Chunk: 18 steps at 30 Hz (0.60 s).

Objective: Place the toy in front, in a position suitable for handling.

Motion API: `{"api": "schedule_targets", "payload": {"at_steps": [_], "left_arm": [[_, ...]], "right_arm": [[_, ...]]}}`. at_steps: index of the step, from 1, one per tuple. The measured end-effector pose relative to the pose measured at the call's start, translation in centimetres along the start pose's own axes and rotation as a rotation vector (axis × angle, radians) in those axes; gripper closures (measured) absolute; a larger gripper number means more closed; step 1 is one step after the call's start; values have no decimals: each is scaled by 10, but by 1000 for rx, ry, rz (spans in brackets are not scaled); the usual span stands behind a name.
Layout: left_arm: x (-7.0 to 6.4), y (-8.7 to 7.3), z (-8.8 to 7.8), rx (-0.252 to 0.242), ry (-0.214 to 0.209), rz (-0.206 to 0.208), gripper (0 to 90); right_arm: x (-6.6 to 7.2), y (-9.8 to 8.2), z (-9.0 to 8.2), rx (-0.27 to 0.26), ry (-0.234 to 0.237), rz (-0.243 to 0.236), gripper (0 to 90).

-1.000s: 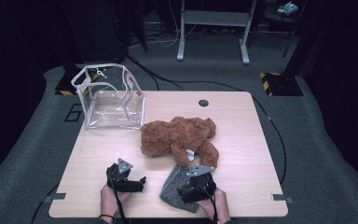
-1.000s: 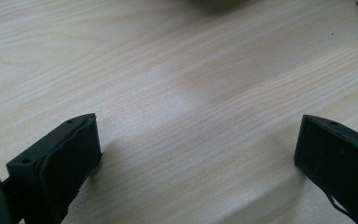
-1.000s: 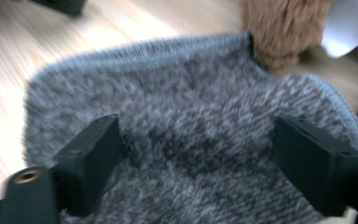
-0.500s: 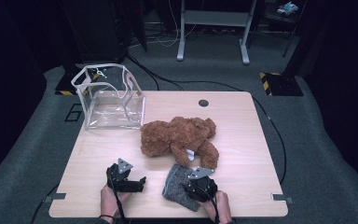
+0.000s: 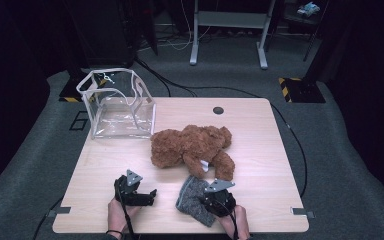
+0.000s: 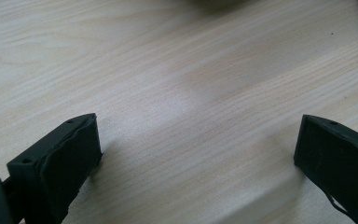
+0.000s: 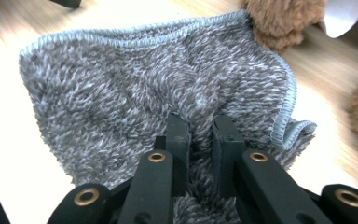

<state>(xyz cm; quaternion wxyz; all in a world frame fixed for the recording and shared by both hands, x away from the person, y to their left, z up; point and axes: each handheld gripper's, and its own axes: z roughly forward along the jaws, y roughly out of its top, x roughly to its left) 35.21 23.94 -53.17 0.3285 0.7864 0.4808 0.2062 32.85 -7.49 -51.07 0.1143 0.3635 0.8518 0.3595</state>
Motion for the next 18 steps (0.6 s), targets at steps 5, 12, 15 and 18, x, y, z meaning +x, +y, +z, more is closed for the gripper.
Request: {"api": "schedule_targets", "payload": {"at_steps": [5,12,15,18], "left_arm": [[0,0,0,0,0,0,0],[0,0,0,-3,1,1,0],[0,0,0,-2,1,1,0],[0,0,0,-2,0,1,0]], "right_arm": [[-2,-1,-11,-34,-13,1,806],[-9,-3,-24,-43,-23,16,806],[-12,-4,-31,-51,-28,21,807],[-15,-6,-39,-57,-41,29,807]]}}
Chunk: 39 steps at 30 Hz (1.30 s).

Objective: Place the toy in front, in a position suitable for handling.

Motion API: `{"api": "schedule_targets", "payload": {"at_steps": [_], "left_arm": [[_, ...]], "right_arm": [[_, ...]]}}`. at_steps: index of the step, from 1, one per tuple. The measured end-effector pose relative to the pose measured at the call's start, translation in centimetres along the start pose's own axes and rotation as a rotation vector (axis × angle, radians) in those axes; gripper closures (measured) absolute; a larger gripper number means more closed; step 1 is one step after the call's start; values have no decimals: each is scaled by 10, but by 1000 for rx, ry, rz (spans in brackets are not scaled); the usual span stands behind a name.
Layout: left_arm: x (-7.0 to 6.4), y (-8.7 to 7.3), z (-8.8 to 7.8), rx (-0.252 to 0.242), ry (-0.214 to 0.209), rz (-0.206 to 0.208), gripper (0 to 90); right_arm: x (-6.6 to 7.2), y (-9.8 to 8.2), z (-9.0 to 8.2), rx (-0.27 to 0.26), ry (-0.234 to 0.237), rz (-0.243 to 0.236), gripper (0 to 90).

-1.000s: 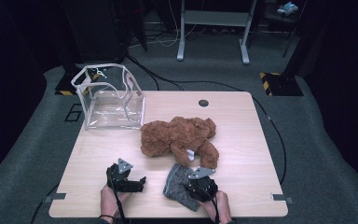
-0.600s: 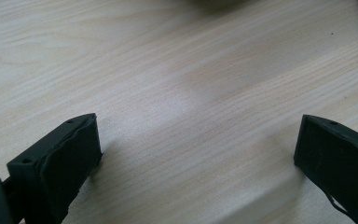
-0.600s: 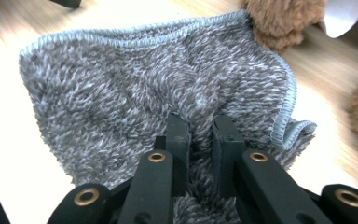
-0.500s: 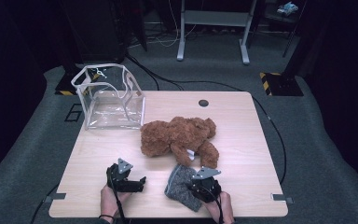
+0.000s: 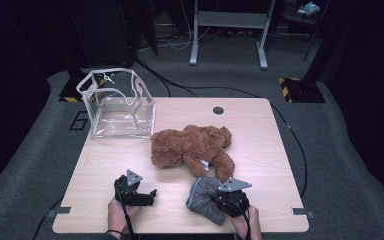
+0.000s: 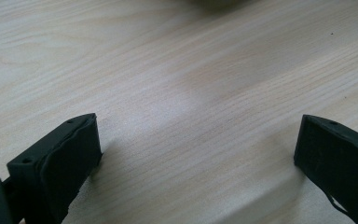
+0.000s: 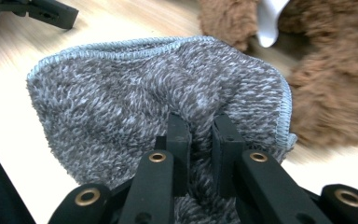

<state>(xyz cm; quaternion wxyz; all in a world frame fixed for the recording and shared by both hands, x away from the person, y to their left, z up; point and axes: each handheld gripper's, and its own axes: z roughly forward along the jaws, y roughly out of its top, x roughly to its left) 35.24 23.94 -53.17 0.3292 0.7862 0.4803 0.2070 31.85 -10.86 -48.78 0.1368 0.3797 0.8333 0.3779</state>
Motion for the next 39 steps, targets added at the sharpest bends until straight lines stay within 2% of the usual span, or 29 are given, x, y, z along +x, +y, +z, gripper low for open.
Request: {"api": "schedule_targets", "payload": {"at_steps": [5,26,36,39], "left_arm": [[0,0,0,-1,1,1,0],[0,0,0,-1,0,0,0],[0,0,0,-1,0,0,0],[0,0,0,0,0,1,0]], "right_arm": [[-7,-3,-12,-15,-22,11,807],[-43,-32,-48,-8,-132,82,807],[-65,-44,-75,-49,-216,163,807],[-71,-45,-80,-52,-241,173,807]]}}
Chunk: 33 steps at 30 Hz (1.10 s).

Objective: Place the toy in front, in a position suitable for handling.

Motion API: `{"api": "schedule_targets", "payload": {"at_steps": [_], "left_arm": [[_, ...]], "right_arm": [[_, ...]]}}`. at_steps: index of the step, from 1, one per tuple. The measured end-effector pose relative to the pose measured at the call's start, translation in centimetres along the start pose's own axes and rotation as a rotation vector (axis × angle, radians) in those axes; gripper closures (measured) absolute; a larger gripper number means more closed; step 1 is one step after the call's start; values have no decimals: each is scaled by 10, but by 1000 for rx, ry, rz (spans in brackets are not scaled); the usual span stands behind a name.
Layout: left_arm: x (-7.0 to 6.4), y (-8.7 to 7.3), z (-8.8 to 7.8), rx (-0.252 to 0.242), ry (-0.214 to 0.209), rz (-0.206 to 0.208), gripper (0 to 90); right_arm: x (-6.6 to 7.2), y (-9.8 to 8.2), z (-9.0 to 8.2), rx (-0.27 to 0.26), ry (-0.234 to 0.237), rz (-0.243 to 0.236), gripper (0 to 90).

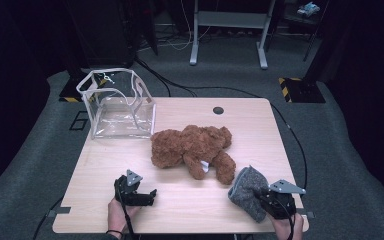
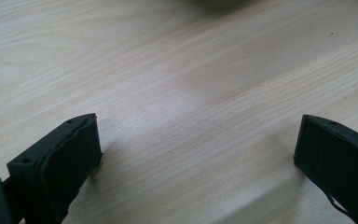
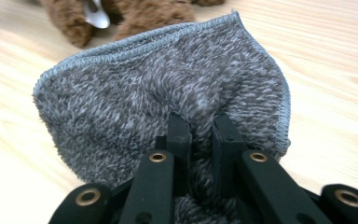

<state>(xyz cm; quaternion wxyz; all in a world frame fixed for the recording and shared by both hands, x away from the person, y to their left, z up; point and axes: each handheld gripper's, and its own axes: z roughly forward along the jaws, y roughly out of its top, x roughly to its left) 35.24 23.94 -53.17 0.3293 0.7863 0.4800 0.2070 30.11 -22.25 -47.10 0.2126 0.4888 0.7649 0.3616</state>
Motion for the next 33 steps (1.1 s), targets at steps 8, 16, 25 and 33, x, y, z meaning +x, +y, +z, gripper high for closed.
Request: {"api": "schedule_targets", "payload": {"at_steps": [8,16,25,33], "left_arm": [[0,0,0,5,-4,2,0],[0,0,0,6,-2,1,0],[0,0,0,2,-1,2,0],[0,0,0,0,1,0,0]], "right_arm": [[-15,3,1,-11,-62,15,807],[-30,12,8,-12,-98,53,806],[-41,28,19,4,-128,67,805],[-50,40,27,-2,-146,93,805]]}}
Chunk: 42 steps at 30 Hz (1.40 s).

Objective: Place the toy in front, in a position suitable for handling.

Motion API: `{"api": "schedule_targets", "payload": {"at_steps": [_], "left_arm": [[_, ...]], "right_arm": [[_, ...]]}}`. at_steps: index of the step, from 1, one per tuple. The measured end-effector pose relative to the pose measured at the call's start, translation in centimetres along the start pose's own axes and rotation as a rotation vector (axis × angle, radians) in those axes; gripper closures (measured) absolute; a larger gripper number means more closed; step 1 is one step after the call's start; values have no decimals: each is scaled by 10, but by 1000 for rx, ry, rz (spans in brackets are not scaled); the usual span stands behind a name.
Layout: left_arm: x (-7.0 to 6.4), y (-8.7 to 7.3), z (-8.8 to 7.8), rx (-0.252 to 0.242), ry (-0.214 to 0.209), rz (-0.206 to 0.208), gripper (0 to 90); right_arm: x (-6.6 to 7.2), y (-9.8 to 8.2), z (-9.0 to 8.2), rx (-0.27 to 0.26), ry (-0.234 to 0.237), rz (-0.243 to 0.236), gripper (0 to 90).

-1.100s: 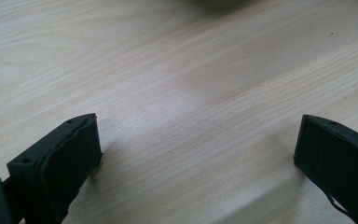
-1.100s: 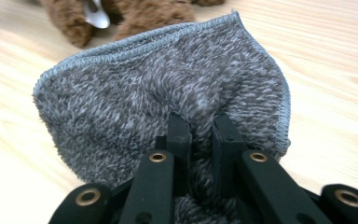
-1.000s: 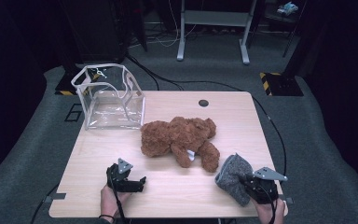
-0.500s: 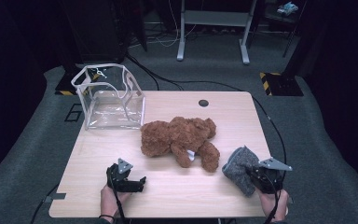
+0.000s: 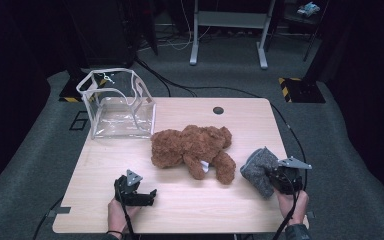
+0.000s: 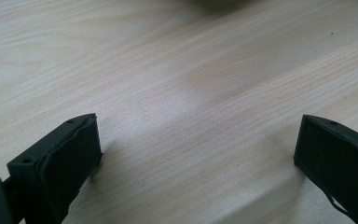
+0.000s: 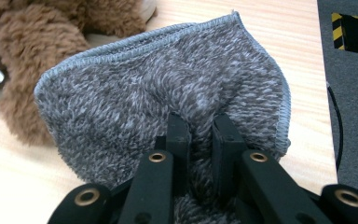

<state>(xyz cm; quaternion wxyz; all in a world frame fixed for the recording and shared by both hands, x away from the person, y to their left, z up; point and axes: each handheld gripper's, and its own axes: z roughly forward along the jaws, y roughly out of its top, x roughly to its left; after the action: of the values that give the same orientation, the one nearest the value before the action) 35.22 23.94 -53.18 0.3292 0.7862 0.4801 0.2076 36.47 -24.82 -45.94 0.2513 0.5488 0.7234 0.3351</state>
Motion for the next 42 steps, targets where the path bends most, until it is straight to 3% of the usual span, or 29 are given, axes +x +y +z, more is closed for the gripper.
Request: {"api": "schedule_targets", "payload": {"at_steps": [25,42], "left_arm": [[0,0,0,4,-4,-1,0],[0,0,0,2,-1,-1,0]], "right_arm": [[-8,21,24,26,-35,27,803],[-7,29,38,38,-58,94,802]]}}
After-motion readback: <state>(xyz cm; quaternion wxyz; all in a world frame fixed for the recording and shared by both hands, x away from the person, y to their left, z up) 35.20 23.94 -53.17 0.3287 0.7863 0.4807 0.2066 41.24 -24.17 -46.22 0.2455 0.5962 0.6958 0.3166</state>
